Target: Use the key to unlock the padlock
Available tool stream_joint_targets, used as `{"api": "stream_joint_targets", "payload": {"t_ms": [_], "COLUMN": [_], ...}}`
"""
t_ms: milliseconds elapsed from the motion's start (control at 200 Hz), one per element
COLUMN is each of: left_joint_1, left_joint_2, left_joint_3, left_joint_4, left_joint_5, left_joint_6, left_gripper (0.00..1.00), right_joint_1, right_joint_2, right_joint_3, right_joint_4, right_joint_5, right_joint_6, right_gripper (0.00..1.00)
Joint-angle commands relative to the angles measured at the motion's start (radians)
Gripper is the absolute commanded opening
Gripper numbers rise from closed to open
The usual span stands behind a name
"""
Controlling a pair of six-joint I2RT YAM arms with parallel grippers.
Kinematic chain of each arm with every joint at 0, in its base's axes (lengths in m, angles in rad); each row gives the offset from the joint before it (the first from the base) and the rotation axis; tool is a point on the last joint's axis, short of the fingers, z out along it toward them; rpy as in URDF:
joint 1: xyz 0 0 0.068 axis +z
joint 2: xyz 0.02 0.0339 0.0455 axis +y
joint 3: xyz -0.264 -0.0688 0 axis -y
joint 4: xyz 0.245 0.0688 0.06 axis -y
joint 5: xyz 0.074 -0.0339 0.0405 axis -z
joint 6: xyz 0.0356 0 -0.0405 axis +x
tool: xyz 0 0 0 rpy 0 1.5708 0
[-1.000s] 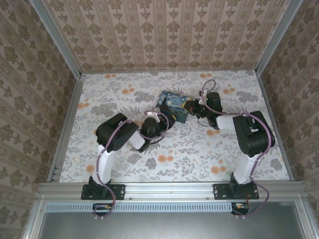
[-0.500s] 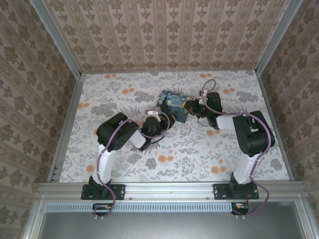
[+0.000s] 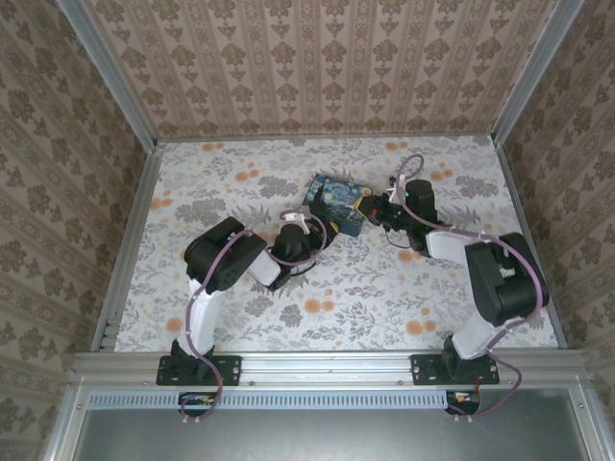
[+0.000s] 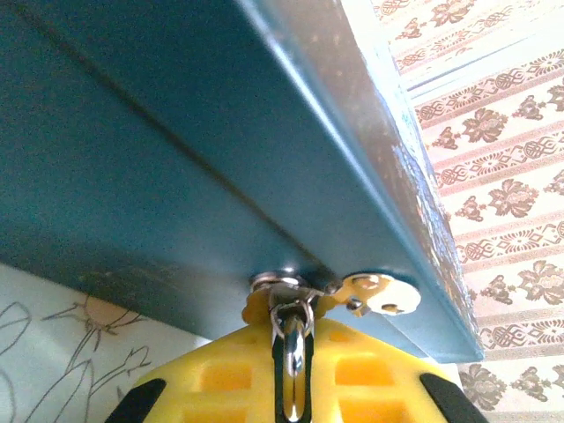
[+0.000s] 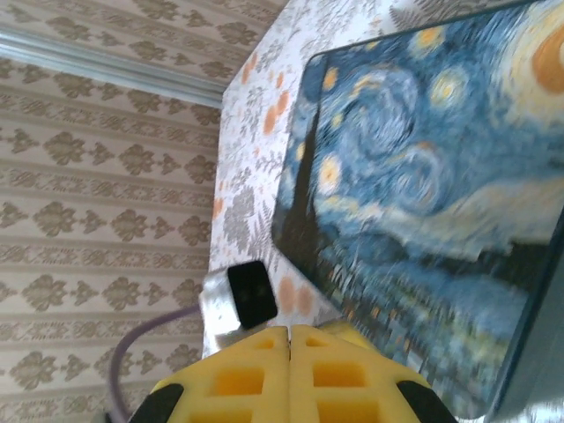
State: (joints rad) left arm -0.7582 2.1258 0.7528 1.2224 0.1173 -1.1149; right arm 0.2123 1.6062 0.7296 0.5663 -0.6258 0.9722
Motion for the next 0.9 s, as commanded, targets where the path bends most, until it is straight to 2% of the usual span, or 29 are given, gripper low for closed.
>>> {"api": "stream_joint_targets", "payload": {"t_ms": [0,160,350,570,895], "left_joint_1": [0.003,0.004,-0.003,-0.013,-0.032], "left_joint_2": [-0.056,-0.097,-0.143,-0.185,-0.181], "left_joint_3": [-0.039,-0.088,-0.13,-0.14,-0.112], "left_joint_4": [-0.005,0.035,0.065,0.067,0.074], "left_joint_5": [0.032,0.051,0.053,0.053,0.037], "left_joint_6": [-0.053,-0.115,-0.162,-0.199,-0.277], "left_gripper": [0.0,0.0,0.0,0.0,0.0], "right_joint_1": [0.008,0.024,0.057,0.117,0.133], "right_joint_2": [-0.085,-0.149,-0.139,-0.102,-0.018], "right_joint_3": [-0.109,-0.267,-0.38,-0.407,-0.414], "right_joint_4": [-0.005,0.076,0.228,0.318,0.457], "right_joint_5": [-0.031,-0.018,0.023,0.102,0.216], "right_joint_6": [0.016,0.062,0.157,0.218,0.36], "right_gripper": [0.0,0.0,0.0,0.0,0.0]}}
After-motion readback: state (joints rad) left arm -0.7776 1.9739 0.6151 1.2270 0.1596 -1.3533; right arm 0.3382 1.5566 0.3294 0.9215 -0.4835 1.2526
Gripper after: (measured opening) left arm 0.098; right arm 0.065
